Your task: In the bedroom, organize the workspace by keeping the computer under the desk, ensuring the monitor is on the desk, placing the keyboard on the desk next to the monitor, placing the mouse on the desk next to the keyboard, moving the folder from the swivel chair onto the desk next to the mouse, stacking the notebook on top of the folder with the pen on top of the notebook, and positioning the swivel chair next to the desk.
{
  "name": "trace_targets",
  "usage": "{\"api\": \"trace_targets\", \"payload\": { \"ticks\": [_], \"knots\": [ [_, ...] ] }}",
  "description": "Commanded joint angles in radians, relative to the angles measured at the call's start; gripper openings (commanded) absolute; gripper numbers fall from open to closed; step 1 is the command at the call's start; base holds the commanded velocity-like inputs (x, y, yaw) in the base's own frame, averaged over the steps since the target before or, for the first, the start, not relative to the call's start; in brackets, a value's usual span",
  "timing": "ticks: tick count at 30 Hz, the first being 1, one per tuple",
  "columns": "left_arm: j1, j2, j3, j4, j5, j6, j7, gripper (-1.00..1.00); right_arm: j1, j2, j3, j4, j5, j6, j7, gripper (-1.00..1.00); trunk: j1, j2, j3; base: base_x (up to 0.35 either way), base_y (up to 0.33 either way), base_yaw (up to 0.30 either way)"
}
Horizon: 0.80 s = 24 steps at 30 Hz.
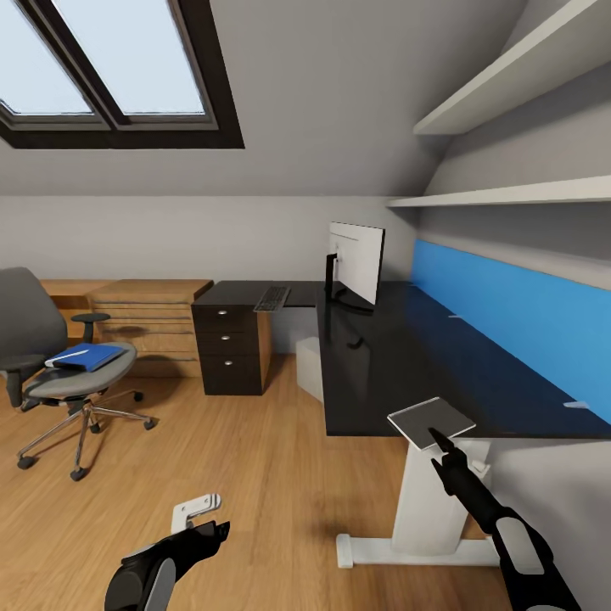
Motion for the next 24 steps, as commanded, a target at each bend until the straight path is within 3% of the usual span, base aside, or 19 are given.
{"api": "trace_targets", "payload": {
  "ticks": [1,15,16,24],
  "knots": [
    [0.0,-0.001,0.001,-0.001,0.011,0.004,0.007,1.0,-0.001,0.0,-0.003,0.0,-0.006,0.008,0.001,1.0,0.0,-0.001,-0.001,0.0,0.0,0.0],
    [0.0,-0.001,0.001,-0.001,0.011,0.004,0.007,1.0,-0.001,0.0,-0.001,-0.001,-0.004,0.01,-0.026,1.0,0.0,-0.001,-0.001,0.0,0.0,0.0],
    [0.0,-0.001,0.001,-0.001,0.011,0.004,0.007,1.0,-0.001,0.0,-0.001,-0.001,-0.004,0.01,-0.027,-1.0,0.0,-0.001,-0.001,0.0,0.0,0.0],
    [0.0,-0.001,0.001,-0.001,0.011,0.005,0.007,1.0,-0.001,0.001,0.003,-0.006,-0.002,0.01,-0.029,-1.0,0.0,-0.001,-0.001,0.0,0.0,0.0]
  ]
}}
